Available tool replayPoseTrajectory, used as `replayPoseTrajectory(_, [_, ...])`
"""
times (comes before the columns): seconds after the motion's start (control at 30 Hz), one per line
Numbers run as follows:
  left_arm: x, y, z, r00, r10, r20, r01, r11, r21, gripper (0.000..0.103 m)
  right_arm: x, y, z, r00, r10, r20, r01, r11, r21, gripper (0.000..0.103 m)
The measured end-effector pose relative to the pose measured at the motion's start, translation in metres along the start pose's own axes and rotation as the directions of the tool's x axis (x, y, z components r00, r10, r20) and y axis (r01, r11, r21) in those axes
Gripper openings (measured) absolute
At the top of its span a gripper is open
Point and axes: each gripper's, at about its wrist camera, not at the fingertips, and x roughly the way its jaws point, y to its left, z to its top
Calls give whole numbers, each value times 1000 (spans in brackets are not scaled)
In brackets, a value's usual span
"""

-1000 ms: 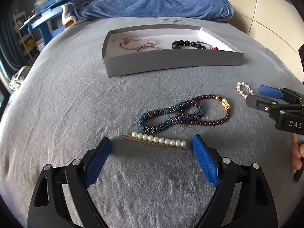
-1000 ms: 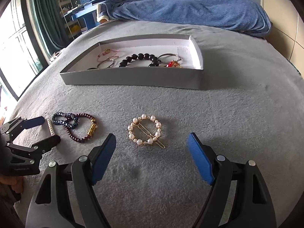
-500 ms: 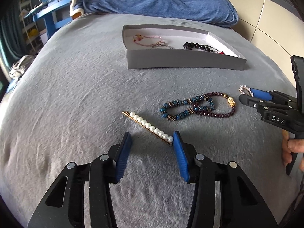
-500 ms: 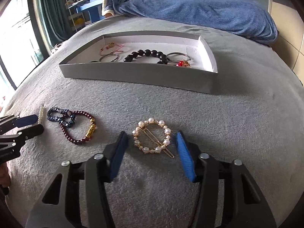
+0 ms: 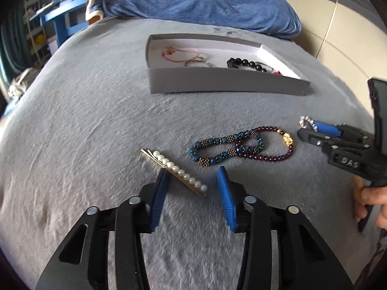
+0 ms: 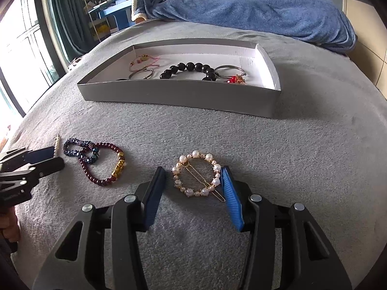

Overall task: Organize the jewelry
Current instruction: 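Grasp the pearl bar clip with the left tool while the right tool grasps the round pearl clip, then carry both pearl clips into the tray and open both tools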

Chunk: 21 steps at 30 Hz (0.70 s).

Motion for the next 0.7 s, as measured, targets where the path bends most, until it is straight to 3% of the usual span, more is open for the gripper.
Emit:
replayPoseTrajectory(0.03, [1,-1,1,1000,7,2,-7,1000,9,35,0,0,0,1000,1,0,-1,1000,1,47])
replayPoseTrajectory(0.1, [1,0,1,1000,27,10,-27,1000,8,17,-1,-1,0,1000,6,2,-6,1000,4,41])
replayPoseTrajectory(0.17, [0,4,0,999,31,13,-31,1000,-4,11,-1,-1,0,1000,9,4,-9,1000,6,41])
replayPoseTrajectory(0.43, [-14,10,-1,999,34,33,-34,999,-4,9,-9,-3,-1,999,22,34,-23,1000,18,40])
replayPoseTrajectory(0.7, [-40,14,15,993,15,121,-15,1000,2,8,-26,2,7,995,43,93,-44,999,12,40])
